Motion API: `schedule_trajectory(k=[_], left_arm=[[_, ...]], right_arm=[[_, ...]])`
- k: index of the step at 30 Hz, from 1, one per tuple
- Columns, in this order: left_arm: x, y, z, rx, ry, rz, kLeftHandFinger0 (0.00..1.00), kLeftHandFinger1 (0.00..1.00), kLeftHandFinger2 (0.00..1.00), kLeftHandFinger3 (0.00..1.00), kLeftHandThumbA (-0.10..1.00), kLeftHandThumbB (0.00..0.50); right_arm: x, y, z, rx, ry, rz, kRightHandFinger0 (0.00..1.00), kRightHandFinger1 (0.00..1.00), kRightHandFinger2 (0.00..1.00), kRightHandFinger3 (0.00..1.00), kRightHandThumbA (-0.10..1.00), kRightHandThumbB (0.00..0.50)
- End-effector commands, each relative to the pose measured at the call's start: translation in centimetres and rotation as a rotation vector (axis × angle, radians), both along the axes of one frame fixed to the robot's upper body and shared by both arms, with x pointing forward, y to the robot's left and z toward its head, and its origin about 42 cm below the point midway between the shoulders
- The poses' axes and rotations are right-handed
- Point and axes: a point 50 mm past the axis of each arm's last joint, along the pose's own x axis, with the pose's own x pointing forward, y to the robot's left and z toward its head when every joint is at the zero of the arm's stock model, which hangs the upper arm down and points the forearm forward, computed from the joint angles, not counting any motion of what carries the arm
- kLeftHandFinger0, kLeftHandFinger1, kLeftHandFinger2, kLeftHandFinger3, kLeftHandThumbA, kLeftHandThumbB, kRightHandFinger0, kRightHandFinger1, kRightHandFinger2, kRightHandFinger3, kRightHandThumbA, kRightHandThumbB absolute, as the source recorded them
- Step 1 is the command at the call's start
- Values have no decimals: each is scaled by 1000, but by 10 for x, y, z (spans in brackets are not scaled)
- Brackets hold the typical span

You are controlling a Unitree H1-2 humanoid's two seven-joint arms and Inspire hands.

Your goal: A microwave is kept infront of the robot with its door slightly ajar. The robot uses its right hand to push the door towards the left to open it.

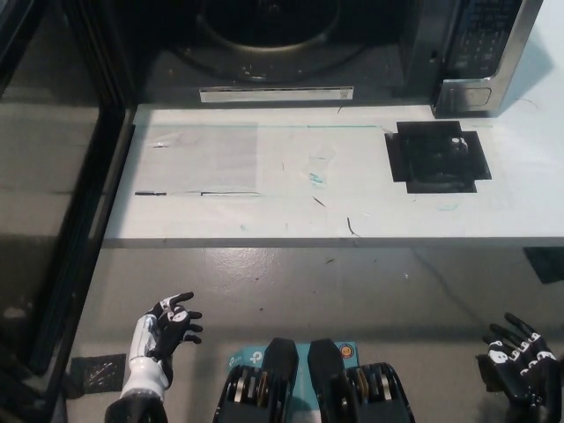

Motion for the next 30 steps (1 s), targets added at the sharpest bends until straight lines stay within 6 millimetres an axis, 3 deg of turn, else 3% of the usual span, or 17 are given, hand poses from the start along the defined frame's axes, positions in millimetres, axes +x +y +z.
schedule_trajectory(k=[1,7,17,20,22,30], left_arm=[[11,-1,14,4,-62,16,324,327,373,544,76,35],[11,-1,16,-11,-54,30,272,294,356,532,50,28],[10,-1,14,6,-62,21,315,320,376,540,68,8],[11,0,12,11,-62,23,315,320,375,542,85,29],[10,-1,13,9,-60,25,304,312,369,542,78,28],[11,-2,14,-8,-57,28,320,318,365,543,71,27]], right_arm=[[9,1,16,-3,-79,-1,382,531,556,681,502,223],[9,2,17,-12,-77,0,409,549,565,697,485,200],[11,2,19,-2,-69,8,421,552,563,704,487,215],[10,2,22,-8,-74,13,425,562,579,709,492,213],[9,2,22,-16,-78,20,435,574,598,719,490,193],[9,2,21,-22,-80,24,432,568,604,746,488,196]])
